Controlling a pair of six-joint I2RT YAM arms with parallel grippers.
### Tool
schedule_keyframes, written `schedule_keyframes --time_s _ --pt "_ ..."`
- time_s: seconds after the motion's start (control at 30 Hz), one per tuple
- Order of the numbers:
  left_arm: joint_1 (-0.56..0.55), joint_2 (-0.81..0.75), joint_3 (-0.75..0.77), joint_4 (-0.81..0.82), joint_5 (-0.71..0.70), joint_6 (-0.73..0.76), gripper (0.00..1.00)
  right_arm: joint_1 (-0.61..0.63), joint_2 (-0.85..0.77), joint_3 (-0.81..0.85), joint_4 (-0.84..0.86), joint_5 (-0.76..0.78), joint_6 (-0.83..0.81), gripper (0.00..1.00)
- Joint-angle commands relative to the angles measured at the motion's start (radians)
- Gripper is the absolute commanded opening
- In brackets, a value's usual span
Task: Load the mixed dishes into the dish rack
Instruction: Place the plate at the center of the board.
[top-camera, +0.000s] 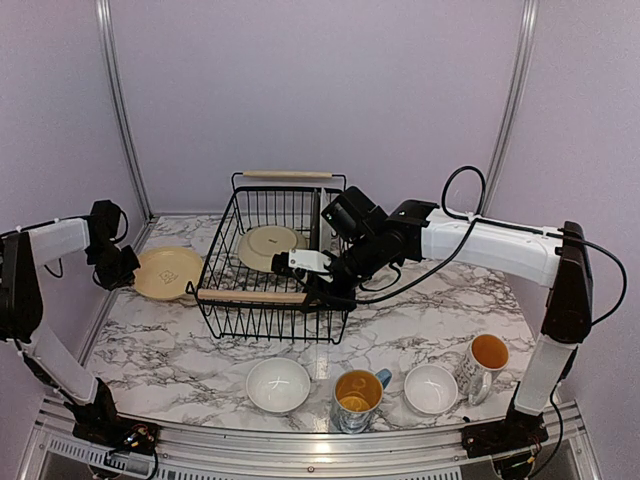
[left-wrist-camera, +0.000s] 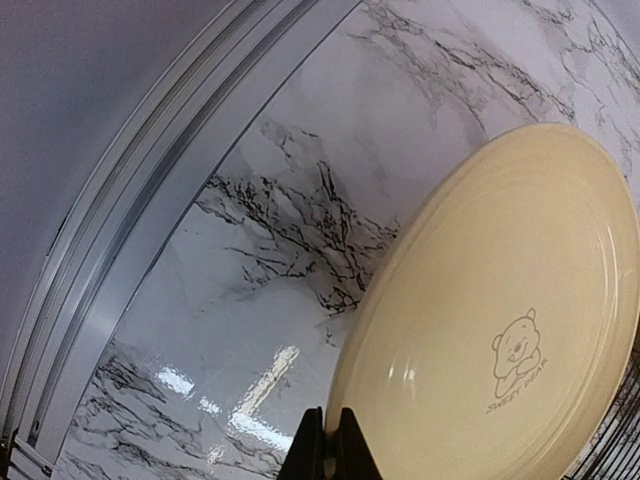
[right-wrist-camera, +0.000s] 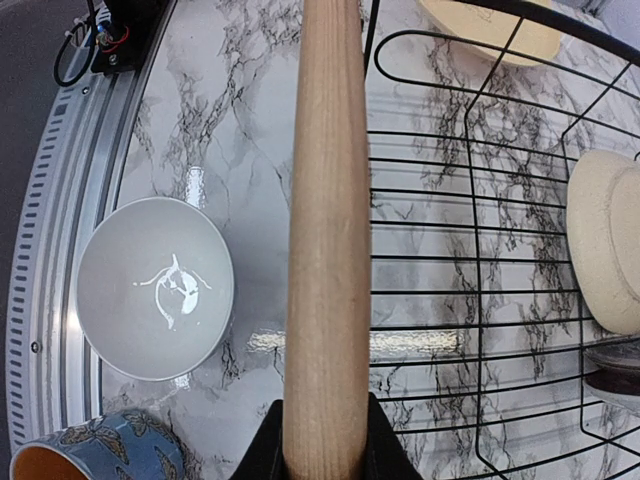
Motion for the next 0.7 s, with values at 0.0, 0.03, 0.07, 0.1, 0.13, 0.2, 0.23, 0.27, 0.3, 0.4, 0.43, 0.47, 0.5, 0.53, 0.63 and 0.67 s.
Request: schedule_keyframes --time_s 0.0,0.03,0.07,0.1,0.13,0.2,0.23,0.27,0.3,0.4,0.43,0.47,0.5,0.53,0.63,0.67 --pt "0.000 0.022 -0.068 0.126 0.047 -0.010 0.00 0.056 0.057 -0.054 -0.071 -0.087 -0.108 0.14" --pt "0.000 0.031 -0.085 0.136 0.069 -0.009 0.00 0.057 0.058 -0.054 -0.072 -0.087 -0.107 0.14" --pt "0.000 0.038 -0.098 0.144 0.082 -0.007 0.00 0.056 0.060 -0.054 -0.072 -0.088 -0.107 0.14" --pt "0.000 0.047 -0.108 0.147 0.087 -0.006 0.00 0.056 0.060 -0.054 -0.071 -0.088 -0.106 0.14" --pt "0.000 0.058 -0.108 0.141 0.088 -0.005 0.01 0.057 0.059 -0.054 -0.073 -0.088 -0.107 0.14" --pt "0.000 0.083 -0.093 0.109 0.082 0.008 0.20 0.056 0.059 -0.054 -0.074 -0.089 -0.107 0.15" --pt "0.000 0.090 -0.085 0.099 0.078 0.018 0.26 0.056 0.056 -0.053 -0.074 -0.090 -0.106 0.15" --pt "-0.001 0.091 -0.077 0.090 0.071 0.026 0.32 0.056 0.056 -0.053 -0.076 -0.093 -0.106 0.15" --pt "-0.001 0.083 -0.066 0.082 0.063 0.034 0.35 0.056 0.053 -0.053 -0.078 -0.094 -0.107 0.15" --pt "-0.010 0.027 -0.010 0.052 0.049 0.040 0.38 0.056 0.051 -0.051 -0.083 -0.093 -0.113 0.15" --pt "-0.024 0.003 0.020 0.040 0.051 0.036 0.39 0.056 0.051 -0.052 -0.083 -0.092 -0.114 0.15" --pt "-0.051 -0.025 0.058 0.039 0.052 0.033 0.40 0.056 0.053 -0.053 -0.084 -0.093 -0.114 0.15" --pt "-0.093 -0.049 0.100 0.037 0.031 0.033 0.41 0.056 0.056 -0.053 -0.084 -0.092 -0.114 0.15" --pt "-0.156 -0.068 0.150 0.029 -0.004 0.037 0.42 0.057 0.060 -0.053 -0.084 -0.092 -0.115 0.15" --pt "-0.315 -0.086 0.319 0.016 -0.074 0.018 0.44 0.057 0.072 -0.052 -0.086 -0.094 -0.116 0.15" --pt "-0.359 -0.088 0.360 0.019 -0.099 -0.004 0.45 0.057 0.076 -0.053 -0.085 -0.094 -0.117 0.15"
